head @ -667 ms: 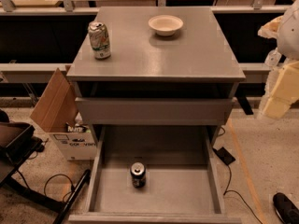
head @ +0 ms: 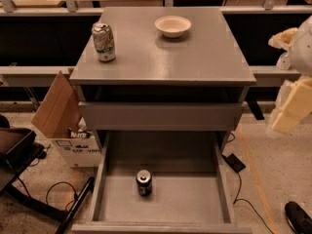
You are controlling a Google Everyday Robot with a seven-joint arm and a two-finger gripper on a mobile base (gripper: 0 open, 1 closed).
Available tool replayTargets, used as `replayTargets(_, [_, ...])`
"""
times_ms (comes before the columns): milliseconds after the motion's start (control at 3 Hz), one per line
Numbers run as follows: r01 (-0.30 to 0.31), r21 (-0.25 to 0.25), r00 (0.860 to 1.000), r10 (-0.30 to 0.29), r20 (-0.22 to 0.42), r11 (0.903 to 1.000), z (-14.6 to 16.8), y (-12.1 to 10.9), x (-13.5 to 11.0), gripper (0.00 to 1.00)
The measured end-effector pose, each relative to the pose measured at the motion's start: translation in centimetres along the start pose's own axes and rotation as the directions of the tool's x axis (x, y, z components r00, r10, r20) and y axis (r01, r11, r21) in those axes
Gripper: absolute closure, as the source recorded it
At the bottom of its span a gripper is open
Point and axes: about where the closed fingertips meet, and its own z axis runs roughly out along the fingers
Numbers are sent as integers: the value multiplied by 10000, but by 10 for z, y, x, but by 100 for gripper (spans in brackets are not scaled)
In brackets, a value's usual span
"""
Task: Pick pepsi can from middle drawer and place on counter
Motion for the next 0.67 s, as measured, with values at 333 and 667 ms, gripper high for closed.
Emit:
replayTargets(333, [-128, -28, 9910, 131, 1336, 9999, 38, 25, 25, 0])
replayTargets(667, [-253, 289, 9620, 165, 2726, 9993, 80, 35, 29, 0])
